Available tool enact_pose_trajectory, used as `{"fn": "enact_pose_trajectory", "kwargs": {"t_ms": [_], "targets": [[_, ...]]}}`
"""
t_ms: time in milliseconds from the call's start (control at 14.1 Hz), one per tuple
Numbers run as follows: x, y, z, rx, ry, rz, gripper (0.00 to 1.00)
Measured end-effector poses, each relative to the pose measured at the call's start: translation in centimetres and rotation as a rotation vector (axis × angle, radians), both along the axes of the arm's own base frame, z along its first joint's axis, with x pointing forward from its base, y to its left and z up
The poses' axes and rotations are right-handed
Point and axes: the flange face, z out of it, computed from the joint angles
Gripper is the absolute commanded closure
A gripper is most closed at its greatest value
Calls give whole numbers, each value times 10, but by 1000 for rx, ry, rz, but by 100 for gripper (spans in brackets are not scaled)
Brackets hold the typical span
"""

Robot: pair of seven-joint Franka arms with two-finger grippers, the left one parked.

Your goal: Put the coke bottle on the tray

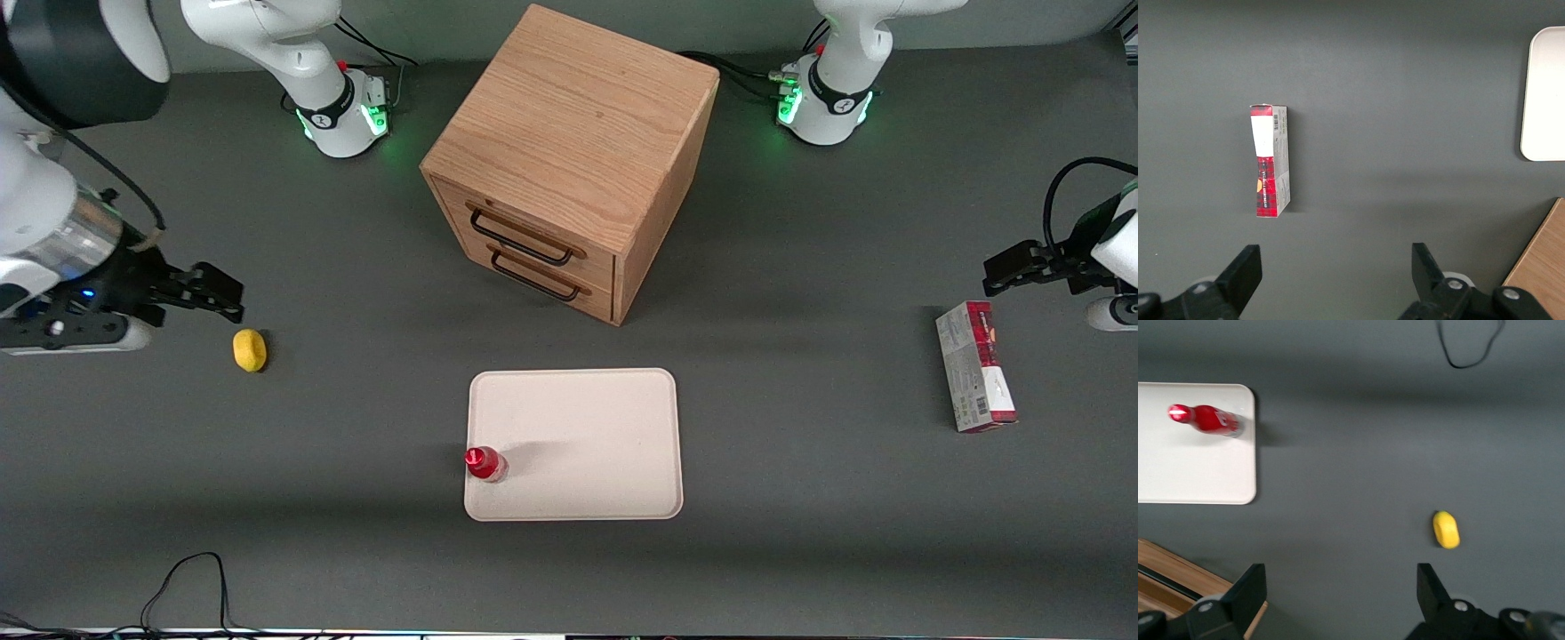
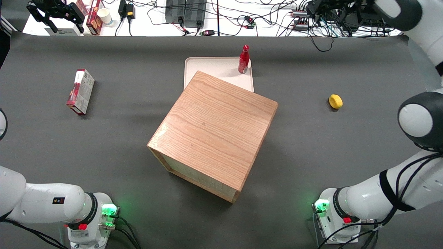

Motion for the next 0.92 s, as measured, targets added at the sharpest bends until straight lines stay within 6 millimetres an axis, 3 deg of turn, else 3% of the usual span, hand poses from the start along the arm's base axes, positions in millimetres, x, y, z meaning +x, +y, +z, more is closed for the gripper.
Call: {"fn": "enact_pose_trajectory", "kwargs": {"t_ms": [284, 710, 923], "targets": [[-14, -35, 2, -1, 9, -40, 0], [-17, -91, 0, -8, 23, -78, 0], [-19, -96, 1, -9, 30, -49, 0]]}}
